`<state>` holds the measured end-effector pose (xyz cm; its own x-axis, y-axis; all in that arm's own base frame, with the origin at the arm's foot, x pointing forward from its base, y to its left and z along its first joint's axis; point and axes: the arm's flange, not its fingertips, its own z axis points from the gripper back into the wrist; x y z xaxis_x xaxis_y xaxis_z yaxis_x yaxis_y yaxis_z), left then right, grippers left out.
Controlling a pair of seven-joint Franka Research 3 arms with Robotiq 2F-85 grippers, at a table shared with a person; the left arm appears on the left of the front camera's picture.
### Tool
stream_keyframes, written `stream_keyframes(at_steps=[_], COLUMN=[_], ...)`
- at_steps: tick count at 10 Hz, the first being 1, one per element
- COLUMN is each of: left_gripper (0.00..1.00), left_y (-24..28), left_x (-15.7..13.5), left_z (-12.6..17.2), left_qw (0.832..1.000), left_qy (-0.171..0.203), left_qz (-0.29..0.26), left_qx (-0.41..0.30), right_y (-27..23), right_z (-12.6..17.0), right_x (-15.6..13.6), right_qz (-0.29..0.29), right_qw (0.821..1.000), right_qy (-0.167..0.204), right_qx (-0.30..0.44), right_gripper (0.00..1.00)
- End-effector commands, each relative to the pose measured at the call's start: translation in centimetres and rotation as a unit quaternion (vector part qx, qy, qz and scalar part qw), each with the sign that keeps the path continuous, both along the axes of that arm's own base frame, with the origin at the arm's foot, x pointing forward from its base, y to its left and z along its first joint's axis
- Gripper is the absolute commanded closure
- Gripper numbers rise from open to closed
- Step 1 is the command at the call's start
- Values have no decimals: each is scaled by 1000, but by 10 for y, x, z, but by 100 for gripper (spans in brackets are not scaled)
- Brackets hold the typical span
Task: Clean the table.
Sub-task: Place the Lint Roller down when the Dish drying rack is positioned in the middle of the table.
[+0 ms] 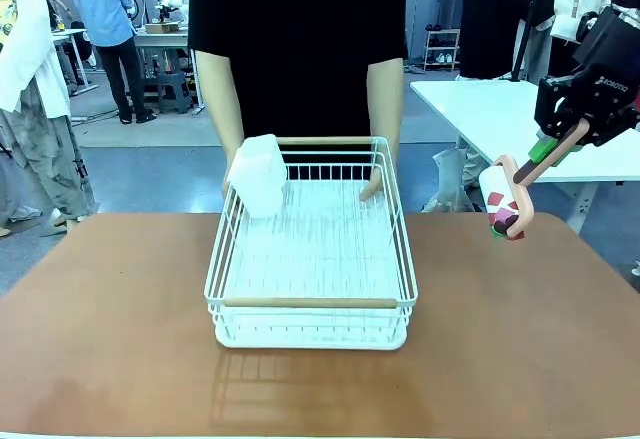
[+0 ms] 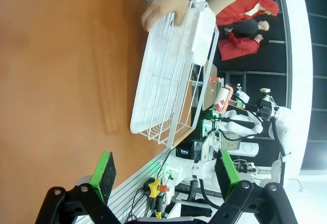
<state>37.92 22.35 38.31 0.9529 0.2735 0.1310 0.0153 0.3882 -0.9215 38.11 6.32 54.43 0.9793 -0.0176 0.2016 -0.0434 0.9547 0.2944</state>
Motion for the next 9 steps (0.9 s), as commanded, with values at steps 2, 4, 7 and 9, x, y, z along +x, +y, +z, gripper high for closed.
stream_keyframes(at_steps=[2, 4, 7, 9], left_gripper=[0, 0, 0, 0], left_y=[2, 2, 2, 2], left_x=[-1, -1, -1, -1], left_z=[2, 2, 2, 2], left_qw=[1000, 1000, 1000, 1000], left_qy=[-3, -3, -3, -3], left_qz=[3, 3, 3, 3], left_qx=[4, 4, 4, 4], right_y=[3, 3, 3, 3], right_z=[3, 3, 3, 3], right_x=[1, 1, 1, 1], right_qz=[-1, -1, -1, -1], right_qw=[1000, 1000, 1000, 1000], right_qy=[-8, -8, -8, -8], right_qx=[-2, -2, -2, -2], right_gripper=[78, 78, 78, 78])
